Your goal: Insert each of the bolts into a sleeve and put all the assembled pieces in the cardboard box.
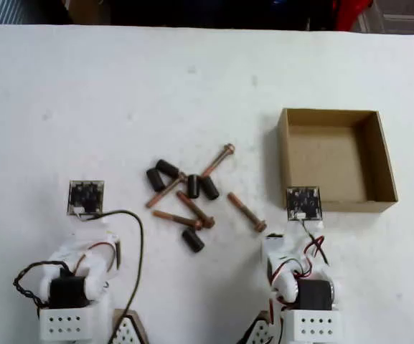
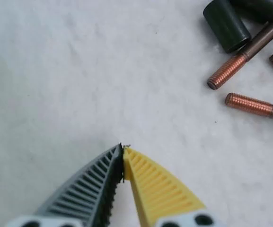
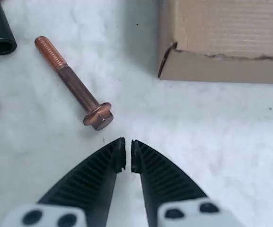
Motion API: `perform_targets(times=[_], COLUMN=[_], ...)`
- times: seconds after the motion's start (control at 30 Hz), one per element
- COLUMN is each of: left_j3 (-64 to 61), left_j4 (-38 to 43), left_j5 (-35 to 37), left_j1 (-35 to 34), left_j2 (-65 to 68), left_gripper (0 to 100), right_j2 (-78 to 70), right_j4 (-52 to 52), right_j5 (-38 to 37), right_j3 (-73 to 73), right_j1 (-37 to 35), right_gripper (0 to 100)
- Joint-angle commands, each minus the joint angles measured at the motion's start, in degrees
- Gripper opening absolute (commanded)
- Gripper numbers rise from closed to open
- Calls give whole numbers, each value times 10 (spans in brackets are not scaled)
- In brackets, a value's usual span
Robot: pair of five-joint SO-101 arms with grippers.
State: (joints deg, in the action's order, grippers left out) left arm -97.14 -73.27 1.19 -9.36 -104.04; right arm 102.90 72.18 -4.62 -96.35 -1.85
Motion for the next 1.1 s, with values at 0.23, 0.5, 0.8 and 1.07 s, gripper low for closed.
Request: perform_targets(times=[0.23,0.5,0.8,1.07], left_j3=[2,2,2,2], left_j4=[-4,-4,-4,-4], left_j5=[5,5,5,5], left_j1=[-2,-2,-2,-2], left_j2=[-5,-5,-5,-5], left_gripper=[25,25,25,24], right_j2=[1,1,1,1], right_j4=[3,3,3,3], right_j5=[4,4,4,4], right_j3=[-5,-5,-5,-5], right_j1=[4,4,4,-12], right_gripper=[18,18,18,20])
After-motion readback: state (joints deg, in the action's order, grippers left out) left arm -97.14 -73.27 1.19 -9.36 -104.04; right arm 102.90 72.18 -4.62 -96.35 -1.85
